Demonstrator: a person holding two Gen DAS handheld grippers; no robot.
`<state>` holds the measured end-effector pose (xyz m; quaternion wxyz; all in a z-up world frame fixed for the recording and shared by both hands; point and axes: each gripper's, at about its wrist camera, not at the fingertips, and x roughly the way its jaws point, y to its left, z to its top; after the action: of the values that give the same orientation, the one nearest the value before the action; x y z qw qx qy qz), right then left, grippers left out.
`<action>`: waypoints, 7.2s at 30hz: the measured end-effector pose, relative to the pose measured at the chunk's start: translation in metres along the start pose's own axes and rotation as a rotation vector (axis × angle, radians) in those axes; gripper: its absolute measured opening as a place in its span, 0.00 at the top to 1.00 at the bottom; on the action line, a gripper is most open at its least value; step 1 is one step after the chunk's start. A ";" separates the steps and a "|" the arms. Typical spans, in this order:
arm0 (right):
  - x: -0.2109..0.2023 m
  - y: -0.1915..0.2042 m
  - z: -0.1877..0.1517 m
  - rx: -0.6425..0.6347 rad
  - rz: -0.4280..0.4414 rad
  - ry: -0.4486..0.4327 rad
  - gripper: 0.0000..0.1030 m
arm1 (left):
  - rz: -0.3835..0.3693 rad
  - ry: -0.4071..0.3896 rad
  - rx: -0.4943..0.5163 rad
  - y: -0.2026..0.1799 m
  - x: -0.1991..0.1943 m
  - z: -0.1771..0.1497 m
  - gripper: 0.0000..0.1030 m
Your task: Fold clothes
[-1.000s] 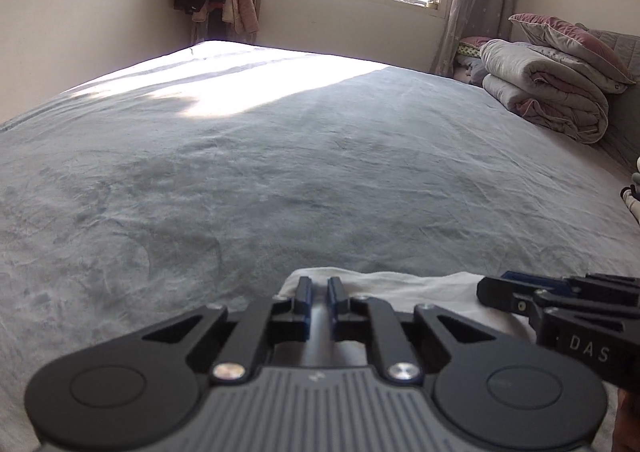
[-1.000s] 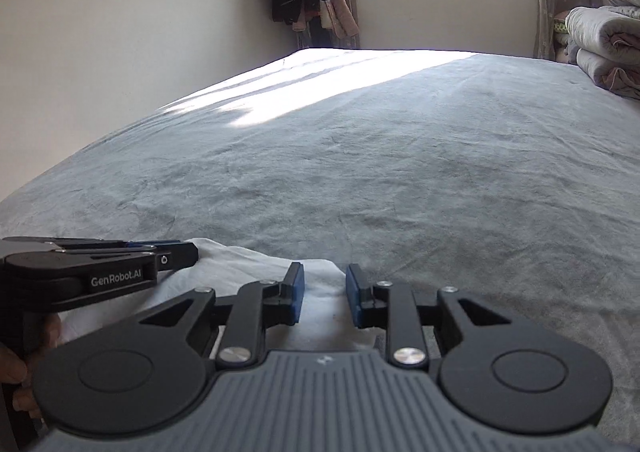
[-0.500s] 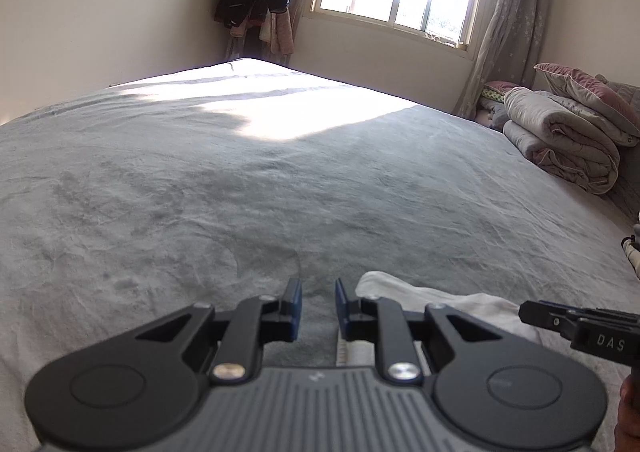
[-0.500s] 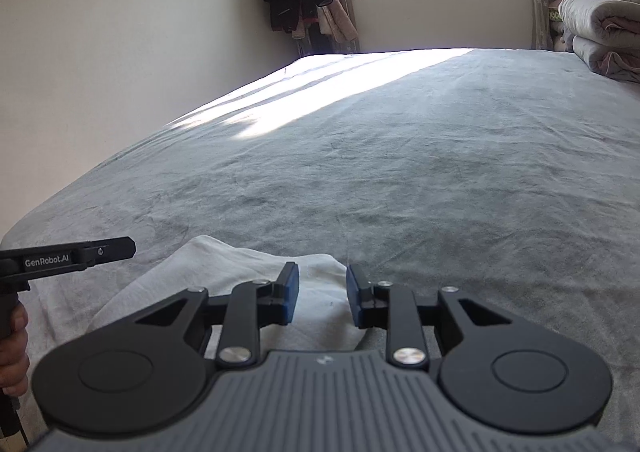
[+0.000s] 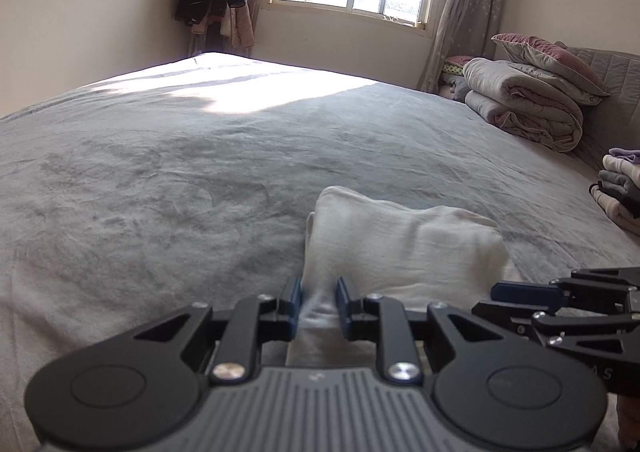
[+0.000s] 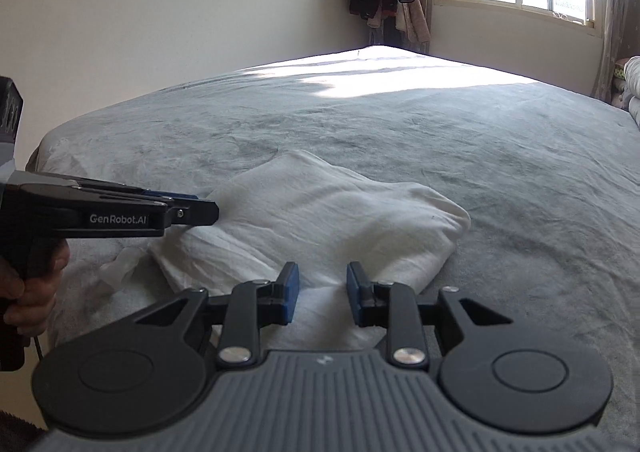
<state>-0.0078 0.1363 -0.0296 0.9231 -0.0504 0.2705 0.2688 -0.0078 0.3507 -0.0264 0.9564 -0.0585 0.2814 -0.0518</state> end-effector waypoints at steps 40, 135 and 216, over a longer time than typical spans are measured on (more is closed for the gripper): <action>-0.054 -0.085 -0.017 0.473 0.193 0.174 0.48 | 0.091 0.241 0.139 -0.031 -0.006 0.034 0.21; -0.340 -0.509 0.015 0.912 -0.184 -0.563 0.86 | -0.852 0.057 -0.271 -0.614 0.090 0.203 0.84; -0.270 -0.493 0.056 0.914 -0.634 0.210 0.00 | -0.132 0.479 0.377 -0.679 0.121 0.205 0.01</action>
<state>0.0853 -0.3965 0.1337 0.8547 0.2491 0.4215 -0.1726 0.1604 -0.3192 0.1763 0.8514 0.1158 0.4799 -0.1772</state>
